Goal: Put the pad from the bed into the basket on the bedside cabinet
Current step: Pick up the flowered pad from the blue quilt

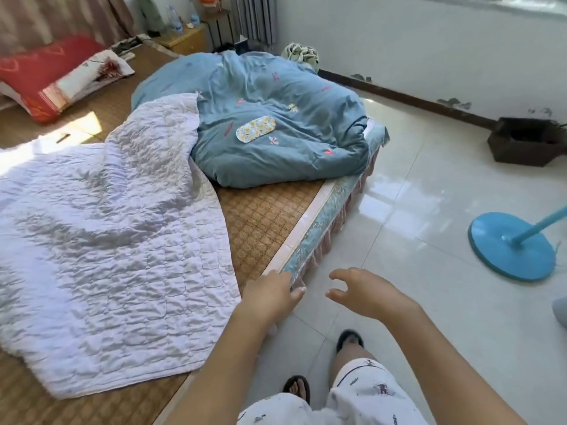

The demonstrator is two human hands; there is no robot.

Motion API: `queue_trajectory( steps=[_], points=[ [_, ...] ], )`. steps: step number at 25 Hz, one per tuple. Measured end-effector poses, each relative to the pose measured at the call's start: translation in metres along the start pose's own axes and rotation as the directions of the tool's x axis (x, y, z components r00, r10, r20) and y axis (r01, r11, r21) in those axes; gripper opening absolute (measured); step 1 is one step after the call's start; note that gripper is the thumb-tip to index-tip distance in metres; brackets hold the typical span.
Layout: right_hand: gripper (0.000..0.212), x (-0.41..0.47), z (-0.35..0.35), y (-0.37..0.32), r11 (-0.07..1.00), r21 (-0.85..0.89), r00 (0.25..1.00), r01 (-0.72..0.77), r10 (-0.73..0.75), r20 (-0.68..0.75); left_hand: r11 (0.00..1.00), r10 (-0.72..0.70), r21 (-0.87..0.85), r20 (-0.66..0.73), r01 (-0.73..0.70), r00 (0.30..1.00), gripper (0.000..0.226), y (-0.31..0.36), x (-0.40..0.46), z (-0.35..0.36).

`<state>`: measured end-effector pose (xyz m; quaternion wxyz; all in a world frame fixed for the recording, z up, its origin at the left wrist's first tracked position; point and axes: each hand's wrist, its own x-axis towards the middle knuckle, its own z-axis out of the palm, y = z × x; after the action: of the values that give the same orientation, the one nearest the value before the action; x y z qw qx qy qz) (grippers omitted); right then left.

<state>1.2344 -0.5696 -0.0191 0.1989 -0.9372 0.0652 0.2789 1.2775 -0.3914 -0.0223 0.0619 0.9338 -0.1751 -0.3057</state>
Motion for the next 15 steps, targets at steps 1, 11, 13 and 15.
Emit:
queue_trajectory(
  steps=[1,11,13,15],
  points=[
    [0.042,0.015,-0.010,0.001,1.000,-0.007,1.000,0.004,-0.004,0.016,1.000,-0.010,0.005,0.005,0.010,1.000,0.049,-0.001,0.015,-0.009],
    [0.046,0.240,-0.166,0.062,0.963,-0.171,0.973,0.209,-0.187,0.133,0.966,-0.217,-0.148,-0.014,0.212,0.976,0.046,0.047,0.234,-0.110],
    [0.046,0.283,-0.202,0.073,0.947,-0.211,0.964,0.242,-0.209,0.167,0.947,-0.244,-0.215,0.005,0.239,0.970,0.047,0.062,0.273,-0.136],
    [0.044,0.324,-0.232,0.078,0.934,-0.230,0.954,0.272,-0.230,0.194,0.931,-0.280,-0.240,0.010,0.274,0.960,0.048,0.067,0.309,-0.158]
  ],
)
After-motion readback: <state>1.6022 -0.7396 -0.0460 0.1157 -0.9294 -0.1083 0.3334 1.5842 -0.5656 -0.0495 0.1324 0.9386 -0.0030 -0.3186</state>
